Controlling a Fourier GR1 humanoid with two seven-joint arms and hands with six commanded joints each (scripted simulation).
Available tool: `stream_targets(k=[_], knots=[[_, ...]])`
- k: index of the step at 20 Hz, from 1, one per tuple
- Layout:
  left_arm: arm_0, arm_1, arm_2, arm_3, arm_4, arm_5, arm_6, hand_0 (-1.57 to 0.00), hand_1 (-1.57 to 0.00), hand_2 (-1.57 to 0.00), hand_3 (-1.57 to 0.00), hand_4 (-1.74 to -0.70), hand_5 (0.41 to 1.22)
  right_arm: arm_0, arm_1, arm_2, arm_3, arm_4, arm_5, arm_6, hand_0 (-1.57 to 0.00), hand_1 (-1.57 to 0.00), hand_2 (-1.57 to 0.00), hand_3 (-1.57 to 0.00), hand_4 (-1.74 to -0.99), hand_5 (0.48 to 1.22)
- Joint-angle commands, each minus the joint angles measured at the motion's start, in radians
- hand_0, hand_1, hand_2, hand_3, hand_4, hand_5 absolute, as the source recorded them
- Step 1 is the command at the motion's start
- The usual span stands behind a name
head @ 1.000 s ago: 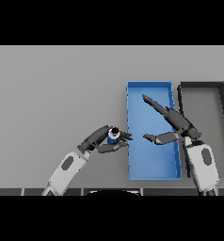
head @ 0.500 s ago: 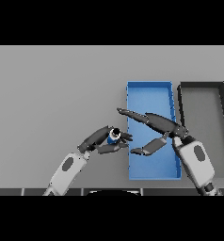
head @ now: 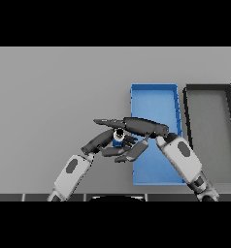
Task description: Pick up the blue pipe and place it into the blue bin.
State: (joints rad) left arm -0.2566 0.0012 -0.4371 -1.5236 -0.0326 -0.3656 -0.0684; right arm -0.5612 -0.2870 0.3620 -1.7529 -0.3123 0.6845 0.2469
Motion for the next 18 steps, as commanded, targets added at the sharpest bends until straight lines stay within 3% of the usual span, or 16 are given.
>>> stream_targets(k=[1,2,3,4,5,8,9,11,13,16,18], knots=[[0.007,0.004,0.002,0.004,-0.008,-0.003,-0.014,-1.57,-1.57,-1.57,-1.57,-1.46,1.221,-0.024,0.005,0.000,0.012,-0.011,0.004,0.014,0.00,-0.03,-0.05,-0.01,-1.215,0.513],[0.011,0.000,0.009,-0.007,0.002,-0.008,-0.008,-1.57,-1.57,-1.57,-1.57,-1.46,1.221,-0.035,0.020,0.011,0.020,-0.018,0.002,0.031,-0.02,-0.11,-0.13,-0.05,-1.222,0.517],[0.014,0.000,0.011,0.000,-0.008,-0.002,0.011,-1.57,-1.57,-1.57,-1.57,-1.51,1.221,-0.051,0.031,0.014,0.039,-0.016,0.004,0.041,-0.17,-0.24,-0.25,-0.14,-1.255,0.519],[0.018,-0.002,0.014,-0.015,0.003,-0.008,0.046,-1.57,-1.57,-1.54,-1.30,-1.56,1.221,-0.059,0.035,0.017,0.048,-0.012,0.011,0.031,-0.40,-0.44,-0.43,-0.31,-1.303,0.520],[0.023,-0.014,0.010,-0.021,0.007,-0.003,0.070,-1.57,-1.57,-1.53,-1.14,-1.60,1.221,-0.075,0.040,0.017,0.064,-0.004,0.016,0.029,-0.63,-0.65,-0.66,-0.50,-1.383,0.523],[0.008,-0.016,0.025,-0.009,-0.009,-0.010,0.060,-1.57,-1.57,-1.55,-1.23,-1.67,1.221,-0.051,0.044,0.022,0.059,-0.012,0.019,-0.014,-1.09,-1.10,-1.10,-0.90,-1.537,0.600],[0.018,-0.023,0.022,-0.010,-0.007,-0.013,0.055,-1.57,-1.57,-1.55,-1.27,-1.68,1.221,-0.044,0.056,0.024,0.060,-0.038,0.009,-0.005,-1.19,-1.19,-1.20,-1.03,-1.513,0.671],[0.015,-0.028,0.027,-0.012,-0.014,-0.012,0.055,-1.57,-1.57,-1.56,-1.33,-1.70,1.221,-0.037,0.074,0.027,0.077,-0.026,-0.003,-0.039,-1.32,-1.33,-1.33,-1.23,-1.481,0.869],[0.019,-0.031,0.027,-0.003,-0.017,-0.017,0.010,-1.57,-1.57,-1.55,-1.37,-1.72,1.221,-0.034,0.083,0.031,0.060,0.013,0.000,-0.062,-1.41,-1.42,-1.42,-1.35,-1.474,0.996],[0.009,-0.035,0.027,0.002,-0.036,-0.010,-0.007,-1.57,-1.57,-1.55,-1.42,-1.73,1.221,-0.023,0.095,0.029,0.045,0.035,0.015,-0.067,-1.49,-1.49,-1.49,-1.46,-1.485,1.106],[0.001,-0.036,0.034,0.017,-0.039,-0.015,-0.026,-1.57,-1.57,-1.56,-1.44,-1.73,1.221,0.006,0.114,0.020,0.028,-0.030,0.005,0.004,-1.52,-1.52,-1.52,-1.50,-1.490,1.147]])
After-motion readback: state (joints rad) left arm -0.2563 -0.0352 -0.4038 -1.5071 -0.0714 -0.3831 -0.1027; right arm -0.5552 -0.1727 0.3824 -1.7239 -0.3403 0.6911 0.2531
